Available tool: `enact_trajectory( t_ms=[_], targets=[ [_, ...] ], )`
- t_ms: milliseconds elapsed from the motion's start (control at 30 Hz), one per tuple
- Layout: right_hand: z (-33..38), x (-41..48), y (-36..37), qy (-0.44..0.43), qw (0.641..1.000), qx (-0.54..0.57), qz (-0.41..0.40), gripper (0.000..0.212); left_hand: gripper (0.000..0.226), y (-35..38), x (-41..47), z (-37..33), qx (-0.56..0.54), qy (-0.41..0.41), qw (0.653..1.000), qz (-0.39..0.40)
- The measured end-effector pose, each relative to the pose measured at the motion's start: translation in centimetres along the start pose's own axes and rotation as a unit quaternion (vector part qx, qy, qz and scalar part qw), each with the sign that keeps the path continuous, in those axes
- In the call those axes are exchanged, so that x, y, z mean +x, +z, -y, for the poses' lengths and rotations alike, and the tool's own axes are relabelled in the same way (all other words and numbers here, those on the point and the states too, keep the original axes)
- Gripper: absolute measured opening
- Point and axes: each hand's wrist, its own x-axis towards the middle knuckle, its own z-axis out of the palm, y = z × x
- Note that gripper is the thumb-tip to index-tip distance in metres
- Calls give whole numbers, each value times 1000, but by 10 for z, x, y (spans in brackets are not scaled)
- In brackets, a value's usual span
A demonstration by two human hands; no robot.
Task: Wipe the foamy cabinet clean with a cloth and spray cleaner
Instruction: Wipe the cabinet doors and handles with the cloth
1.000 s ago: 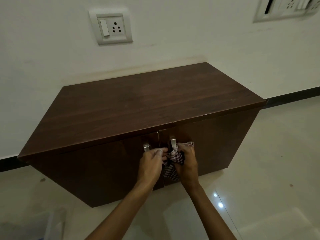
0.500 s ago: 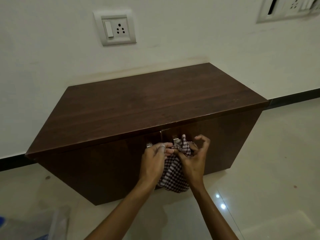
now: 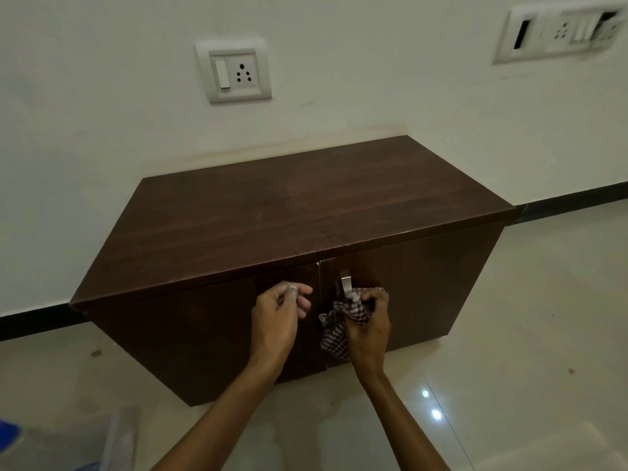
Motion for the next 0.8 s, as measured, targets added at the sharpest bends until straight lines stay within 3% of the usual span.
enact_trajectory(
  t_ms=[100, 200, 433, 667, 800],
  targets=[
    [25, -2, 9, 27, 991, 83, -98, 58, 31, -6, -2, -1, -3, 2, 1000, 5],
    [47, 15, 22, 16, 986, 69, -149, 54, 32, -12, -3, -1, -3, 9, 1000, 1],
    [25, 4, 34, -55, 989, -19, -138, 25, 32, -28, -8, -2, -16, 26, 1000, 0],
    [17, 3, 44, -24, 986, -72, -150, 57, 31, -42, -10, 1, -13, 27, 1000, 0],
    [25, 7, 47, -39, 985, -44, -165, 26, 30, -43, -9, 3, -18, 26, 1000, 1]
  ],
)
